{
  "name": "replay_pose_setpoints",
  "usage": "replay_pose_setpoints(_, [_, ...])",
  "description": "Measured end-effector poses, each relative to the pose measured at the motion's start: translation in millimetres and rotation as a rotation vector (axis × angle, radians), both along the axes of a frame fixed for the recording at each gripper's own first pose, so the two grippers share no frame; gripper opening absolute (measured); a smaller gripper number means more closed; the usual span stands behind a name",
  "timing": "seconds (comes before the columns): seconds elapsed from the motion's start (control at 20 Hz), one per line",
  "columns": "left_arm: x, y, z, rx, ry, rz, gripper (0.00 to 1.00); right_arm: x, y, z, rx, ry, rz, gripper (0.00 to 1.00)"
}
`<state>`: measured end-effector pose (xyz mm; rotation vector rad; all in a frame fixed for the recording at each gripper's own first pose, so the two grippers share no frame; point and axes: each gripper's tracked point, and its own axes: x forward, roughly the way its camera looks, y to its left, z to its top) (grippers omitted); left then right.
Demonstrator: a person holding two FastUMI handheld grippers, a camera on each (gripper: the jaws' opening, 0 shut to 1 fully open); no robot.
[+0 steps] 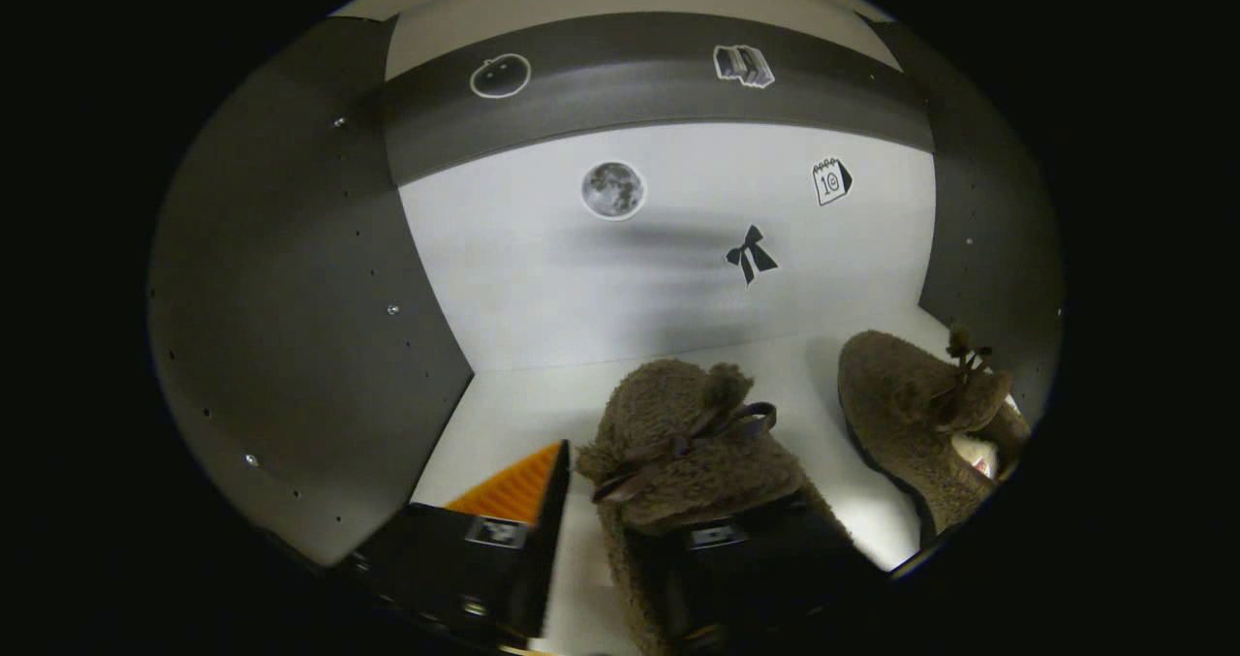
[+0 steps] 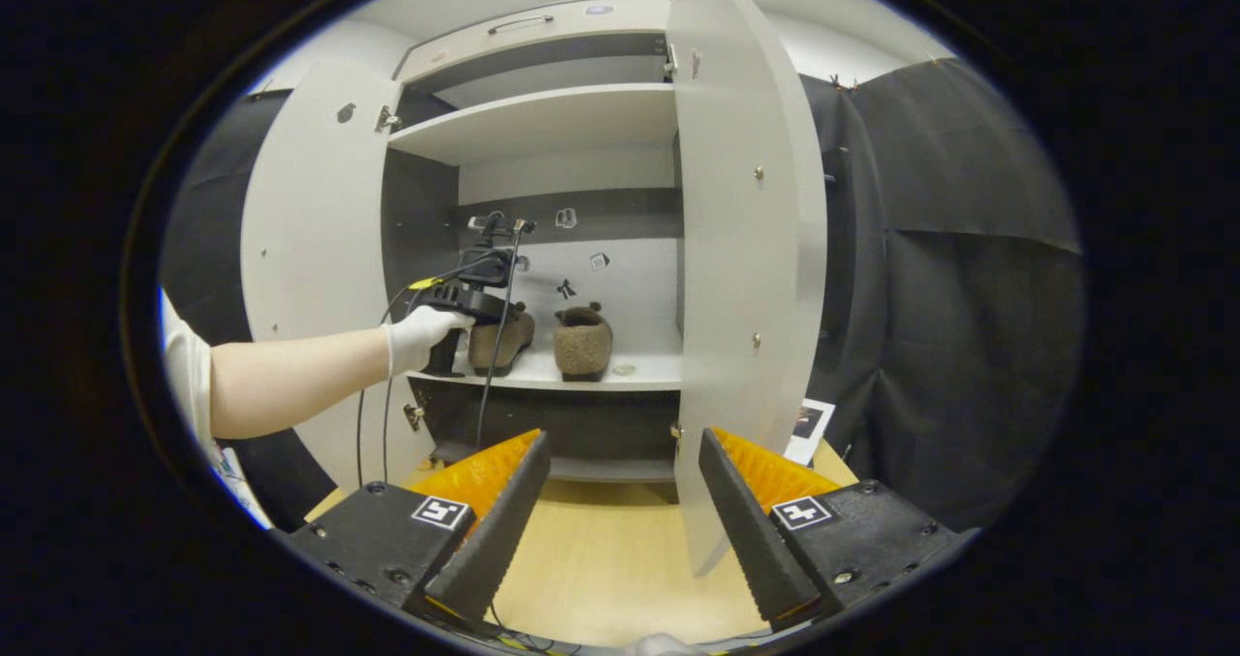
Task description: Grab one shoe with the right hand and put it into the shoe cabinet, grab the other shoe with the left hand and put it into the shoe cabinet; then close the right door with the right hand and the left door with the left hand.
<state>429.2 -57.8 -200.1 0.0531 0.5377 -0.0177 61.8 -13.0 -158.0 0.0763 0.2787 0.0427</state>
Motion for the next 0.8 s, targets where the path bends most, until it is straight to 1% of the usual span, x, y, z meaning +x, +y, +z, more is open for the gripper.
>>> replay_pose_setpoints(0.1, [-3.8,4.2,5.5,-0.017,-0.013,-0.008,0.98,-0.8,2.9,0.7,0.001,-0.002,0.003,0.99])
replay_pose_setpoints(0.15, [-6.1,9.2,4.1,-0.016,-0.009,-0.002,0.95,-0.5,3.3,2.2,-0.002,-0.006,0.003,0.99])
replay_pose_setpoints(0.2, [-10.0,10.1,5.8,-0.034,-0.010,0.000,1.00,0.0,4.4,4.4,-0.001,-0.011,0.003,0.98])
replay_pose_setpoints(0.25, [-12.5,8.7,7.2,-0.057,-0.010,0.000,0.97,0.0,7.3,5.8,0.002,-0.014,0.008,0.99])
replay_pose_setpoints(0.3, [-16.6,8.6,7.9,-0.072,-0.005,0.000,0.96,-0.1,10.4,7.5,0.004,-0.017,0.013,0.99])
replay_pose_setpoints(0.6, [-49.2,3.9,34.0,-0.105,-0.018,-0.018,0.97,-5.7,24.9,15.5,-0.002,-0.040,0.045,0.98])
replay_pose_setpoints(0.8, [-80.5,0.2,79.3,-0.111,-0.126,-0.033,0.96,-12.1,29.4,22.2,0.001,-0.062,0.055,0.98])
